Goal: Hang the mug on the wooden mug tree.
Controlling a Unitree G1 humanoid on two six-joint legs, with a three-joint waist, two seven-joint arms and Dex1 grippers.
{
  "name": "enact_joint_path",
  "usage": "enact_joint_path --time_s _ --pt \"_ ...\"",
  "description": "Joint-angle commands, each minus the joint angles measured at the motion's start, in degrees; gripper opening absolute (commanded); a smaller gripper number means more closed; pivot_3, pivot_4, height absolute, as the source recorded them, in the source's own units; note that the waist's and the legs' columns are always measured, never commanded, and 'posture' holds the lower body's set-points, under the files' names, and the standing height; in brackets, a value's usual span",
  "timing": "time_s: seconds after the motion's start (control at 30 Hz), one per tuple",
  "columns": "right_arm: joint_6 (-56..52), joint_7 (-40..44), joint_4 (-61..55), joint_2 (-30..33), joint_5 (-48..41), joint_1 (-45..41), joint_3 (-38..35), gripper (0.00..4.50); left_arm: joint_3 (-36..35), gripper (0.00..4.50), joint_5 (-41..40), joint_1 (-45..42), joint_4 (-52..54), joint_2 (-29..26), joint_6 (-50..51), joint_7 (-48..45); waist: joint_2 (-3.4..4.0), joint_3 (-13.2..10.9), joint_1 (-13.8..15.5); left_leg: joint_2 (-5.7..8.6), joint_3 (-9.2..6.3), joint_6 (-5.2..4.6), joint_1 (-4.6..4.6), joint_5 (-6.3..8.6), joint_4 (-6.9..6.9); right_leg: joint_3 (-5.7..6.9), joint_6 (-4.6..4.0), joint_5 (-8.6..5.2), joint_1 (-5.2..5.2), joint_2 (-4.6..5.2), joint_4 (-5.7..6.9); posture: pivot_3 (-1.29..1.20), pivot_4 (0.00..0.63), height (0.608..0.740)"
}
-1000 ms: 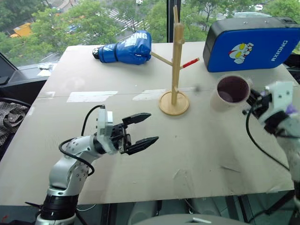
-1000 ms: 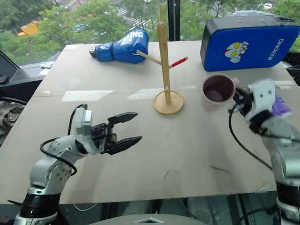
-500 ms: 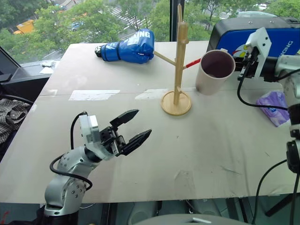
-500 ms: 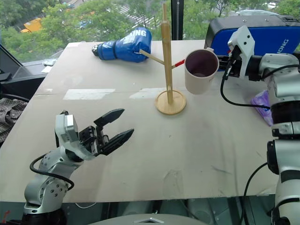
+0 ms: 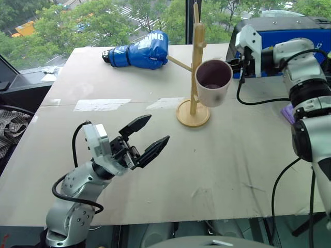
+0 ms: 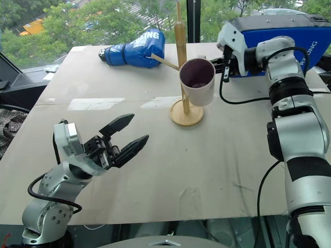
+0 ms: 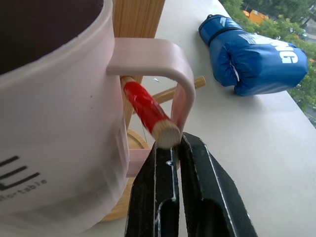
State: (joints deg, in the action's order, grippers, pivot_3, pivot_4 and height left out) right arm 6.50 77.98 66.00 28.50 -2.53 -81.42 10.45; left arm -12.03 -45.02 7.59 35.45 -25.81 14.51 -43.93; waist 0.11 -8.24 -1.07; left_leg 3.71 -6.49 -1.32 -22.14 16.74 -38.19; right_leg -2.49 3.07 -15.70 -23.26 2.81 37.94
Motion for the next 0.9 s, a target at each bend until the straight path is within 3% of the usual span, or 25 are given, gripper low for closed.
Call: enact_joint_path --time_s 0.03,0.07,0.33,0.5,0.67,0.9 --pt "1.0 -1.7 1.6 -0.7 1.9 -2.0 -0.8 0.07 -2.0 4.50 -1.0 0.0 0.3 -0.2 -1.7 -0.3 0.00 0.0 0.1 0.00 0.00 0.00 -0.01 0.00 0.00 0.00 0.00 0.00 0.00 0.00 0.00 0.00 0.150 0.740" --pt "1.2 -2.2 2.3 -0.8 2.4 -1.9 -0.9 0.07 -2.1 4.50 -1.1 -0.1 0.1 0.0 -2.0 -0.6 0.00 0.0 0.0 0.00 0.00 0.00 -0.01 0.00 0.00 0.01 0.00 0.00 -0.01 0.00 0.00 0.00 0.150 0.740" --pt "0.1 0.0 -2.8 5.6 -1.2 2.9 -7.1 3.67 -3.2 4.50 -2.3 1.5 -0.6 0.7 -4.3 -3.3 0.01 0.0 0.3 0.02 -0.01 0.00 -0.24 0.00 -0.06 0.05 0.00 0.00 -0.17 0.03 0.00 0.00 0.150 0.740" --pt "-5.6 -0.5 -16.1 15.2 -4.6 13.3 -12.3 3.67 -3.4 4.50 -3.4 2.2 -2.0 0.9 -5.7 -5.7 0.01 0.0 0.5 0.04 -0.04 0.00 -0.47 0.00 -0.07 0.09 0.00 0.00 -0.34 0.07 -0.04 0.00 0.150 0.740" --pt "-17.9 -6.5 -43.2 21.9 -11.4 36.4 -22.0 3.67 -3.6 4.50 -3.3 1.1 -6.1 0.3 -5.2 -6.8 0.03 0.0 0.3 0.02 -0.04 -0.01 -0.48 0.00 -0.08 0.09 0.00 0.00 -0.33 0.07 -0.01 0.00 0.150 0.740" --pt "-28.8 -18.3 -77.1 17.6 -17.0 75.4 -39.0 3.67 -1.4 4.50 4.6 1.4 -11.0 -2.7 -2.3 -3.7 0.16 0.2 0.7 -0.01 -0.04 -0.02 -0.44 0.00 -0.10 0.04 0.01 0.00 -0.29 0.00 0.11 0.00 0.150 0.740"
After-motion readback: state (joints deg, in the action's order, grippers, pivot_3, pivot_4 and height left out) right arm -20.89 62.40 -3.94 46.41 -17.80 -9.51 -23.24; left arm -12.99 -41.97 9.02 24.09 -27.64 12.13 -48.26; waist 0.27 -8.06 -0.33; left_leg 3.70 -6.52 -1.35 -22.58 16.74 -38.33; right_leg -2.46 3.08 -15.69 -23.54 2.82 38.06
